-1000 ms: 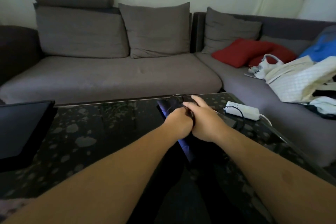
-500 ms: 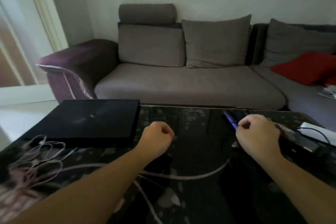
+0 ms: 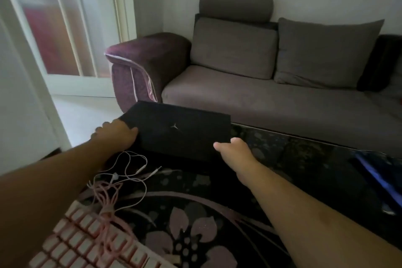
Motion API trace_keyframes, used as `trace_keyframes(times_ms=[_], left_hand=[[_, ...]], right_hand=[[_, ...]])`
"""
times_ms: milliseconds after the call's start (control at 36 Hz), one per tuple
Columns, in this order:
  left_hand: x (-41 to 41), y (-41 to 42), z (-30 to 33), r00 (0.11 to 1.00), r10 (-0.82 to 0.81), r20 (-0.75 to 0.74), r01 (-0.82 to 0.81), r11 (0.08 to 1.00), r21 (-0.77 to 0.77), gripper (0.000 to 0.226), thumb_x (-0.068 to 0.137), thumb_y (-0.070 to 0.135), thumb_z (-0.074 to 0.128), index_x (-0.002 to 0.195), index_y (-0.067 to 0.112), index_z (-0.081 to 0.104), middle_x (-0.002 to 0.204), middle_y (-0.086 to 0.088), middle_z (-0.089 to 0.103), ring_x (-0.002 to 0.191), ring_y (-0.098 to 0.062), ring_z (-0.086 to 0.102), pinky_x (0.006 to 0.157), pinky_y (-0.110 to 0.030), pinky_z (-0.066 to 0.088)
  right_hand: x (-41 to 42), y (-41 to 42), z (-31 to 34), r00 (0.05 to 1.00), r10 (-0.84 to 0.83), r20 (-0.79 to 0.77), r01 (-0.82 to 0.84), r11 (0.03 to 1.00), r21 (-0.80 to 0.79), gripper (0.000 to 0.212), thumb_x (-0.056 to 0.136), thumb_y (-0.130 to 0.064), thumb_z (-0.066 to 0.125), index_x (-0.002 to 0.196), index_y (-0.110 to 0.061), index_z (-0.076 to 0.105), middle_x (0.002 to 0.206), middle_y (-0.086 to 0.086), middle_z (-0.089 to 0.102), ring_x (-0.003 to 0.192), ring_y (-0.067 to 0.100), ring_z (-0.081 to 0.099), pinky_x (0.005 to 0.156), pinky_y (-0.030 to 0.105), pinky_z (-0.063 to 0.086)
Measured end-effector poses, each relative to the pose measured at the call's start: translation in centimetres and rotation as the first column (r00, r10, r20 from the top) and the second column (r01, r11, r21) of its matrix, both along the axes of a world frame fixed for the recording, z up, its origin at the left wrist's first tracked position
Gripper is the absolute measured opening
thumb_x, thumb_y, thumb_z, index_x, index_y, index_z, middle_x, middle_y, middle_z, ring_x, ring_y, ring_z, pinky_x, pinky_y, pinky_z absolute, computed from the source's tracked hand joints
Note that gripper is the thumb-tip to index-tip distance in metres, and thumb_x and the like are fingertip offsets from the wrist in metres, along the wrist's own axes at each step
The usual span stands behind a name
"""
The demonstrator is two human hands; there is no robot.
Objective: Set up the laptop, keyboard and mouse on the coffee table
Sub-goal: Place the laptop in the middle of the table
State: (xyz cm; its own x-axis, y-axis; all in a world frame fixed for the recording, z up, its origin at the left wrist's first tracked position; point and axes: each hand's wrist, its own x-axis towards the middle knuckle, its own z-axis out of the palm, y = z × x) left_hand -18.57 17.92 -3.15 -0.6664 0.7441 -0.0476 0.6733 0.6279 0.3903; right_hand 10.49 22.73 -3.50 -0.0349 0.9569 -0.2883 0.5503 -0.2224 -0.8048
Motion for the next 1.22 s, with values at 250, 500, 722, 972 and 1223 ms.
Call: trace_keyframes(times_ms=[250, 500, 722, 972, 1223], left_hand=[[-2.3, 2.9, 1.0, 0.982, 0.003, 0.190, -0.012, 0.999, 0.045, 0.046, 0.089, 0.023, 0.083, 0.104, -0.005, 0.049, 0.106, -0.023, 0.054, 0.095, -0.038, 0.053, 0.080, -0.043, 0.044], [1.6, 3.7, 5.0, 0.982, -0.126, 0.139, 0.111, 0.988, 0.109, 0.050, 0.081, 0.031, 0.089, 0.093, -0.006, 0.058, 0.088, -0.019, 0.057, 0.074, -0.029, 0.053, 0.068, -0.039, 0.043], [10.0, 2.7, 8.5, 0.928, -0.289, 0.236, 0.242, 0.948, 0.209, 0.034, 0.075, 0.010, 0.089, 0.099, -0.004, 0.069, 0.101, -0.019, 0.067, 0.089, -0.031, 0.063, 0.072, -0.034, 0.049], [17.6, -1.7, 8.7, 0.782, -0.389, 0.486, 0.241, 0.909, 0.340, 0.021, 0.080, -0.008, 0.076, 0.095, 0.006, 0.074, 0.094, -0.016, 0.076, 0.090, -0.031, 0.072, 0.083, -0.043, 0.059], [25.1, -7.7, 3.2, 0.614, -0.372, 0.696, 0.138, 0.919, 0.369, 0.023, 0.088, 0.003, 0.079, 0.110, 0.010, 0.075, 0.103, -0.009, 0.080, 0.093, -0.031, 0.077, 0.093, -0.049, 0.060]], right_hand=[[-3.7, 3.8, -0.6, 0.983, -0.179, -0.041, 0.175, 0.981, -0.086, 0.082, 0.072, -0.039, 0.086, 0.143, -0.012, 0.053, 0.144, 0.014, 0.049, 0.123, 0.041, 0.051, 0.092, 0.048, 0.047], [2.6, 3.5, 0.2, 0.930, -0.285, -0.231, 0.279, 0.959, -0.059, 0.076, 0.084, -0.022, 0.086, 0.147, -0.006, 0.046, 0.151, 0.015, 0.049, 0.128, 0.041, 0.056, 0.107, 0.055, 0.049], [13.6, -0.8, 6.8, 0.891, -0.331, -0.311, 0.371, 0.925, 0.078, 0.071, 0.088, -0.014, 0.083, 0.148, -0.017, 0.046, 0.139, 0.006, 0.058, 0.126, 0.029, 0.057, 0.102, 0.048, 0.048], [23.0, -7.6, 9.8, 0.874, -0.353, -0.335, 0.428, 0.885, 0.186, 0.066, 0.089, -0.011, 0.082, 0.145, -0.018, 0.048, 0.120, -0.003, 0.059, 0.114, 0.023, 0.054, 0.092, 0.043, 0.046], [29.3, -13.6, 6.2, 0.850, -0.431, -0.304, 0.469, 0.881, 0.061, 0.066, 0.083, -0.012, 0.086, 0.141, -0.026, 0.058, 0.129, -0.002, 0.068, 0.122, 0.025, 0.065, 0.104, 0.049, 0.053]])
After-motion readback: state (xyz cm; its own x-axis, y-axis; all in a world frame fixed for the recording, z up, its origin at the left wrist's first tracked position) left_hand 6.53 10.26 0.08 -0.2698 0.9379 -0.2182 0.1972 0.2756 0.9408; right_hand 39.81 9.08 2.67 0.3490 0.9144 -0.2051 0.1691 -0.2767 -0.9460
